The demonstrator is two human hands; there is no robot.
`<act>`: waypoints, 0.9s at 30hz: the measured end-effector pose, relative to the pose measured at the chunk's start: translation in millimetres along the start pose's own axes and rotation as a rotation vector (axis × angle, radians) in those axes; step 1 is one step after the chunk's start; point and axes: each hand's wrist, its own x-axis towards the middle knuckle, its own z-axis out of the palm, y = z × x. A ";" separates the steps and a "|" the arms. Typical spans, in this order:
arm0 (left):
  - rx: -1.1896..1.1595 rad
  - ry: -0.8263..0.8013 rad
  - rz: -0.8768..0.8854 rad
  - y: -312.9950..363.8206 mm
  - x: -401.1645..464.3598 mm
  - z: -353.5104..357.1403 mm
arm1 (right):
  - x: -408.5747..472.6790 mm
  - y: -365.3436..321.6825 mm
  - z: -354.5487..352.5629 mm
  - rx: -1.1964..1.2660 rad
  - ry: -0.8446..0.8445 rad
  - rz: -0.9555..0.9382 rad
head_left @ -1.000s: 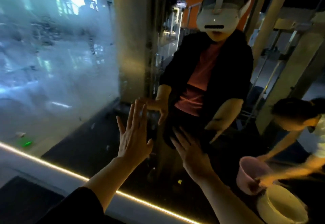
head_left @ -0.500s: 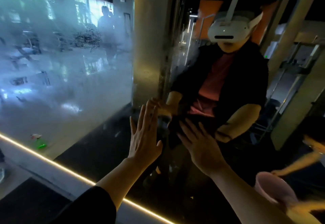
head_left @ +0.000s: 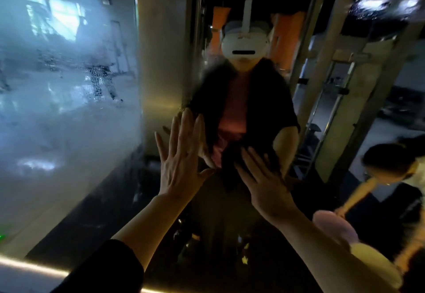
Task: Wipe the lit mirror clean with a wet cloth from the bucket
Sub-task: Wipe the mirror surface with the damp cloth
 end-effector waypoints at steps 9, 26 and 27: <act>0.048 -0.057 0.035 -15.4 9.7 -2.2 | 94.3 3.0 -32.7 0.057 0.287 0.511; 0.027 0.159 0.110 -56.4 75.2 -55.3 | 124.2 -29.9 -23.3 0.081 0.190 0.419; 0.033 0.145 0.117 -59.2 77.7 -54.9 | 110.6 -30.0 -20.5 0.058 0.164 0.388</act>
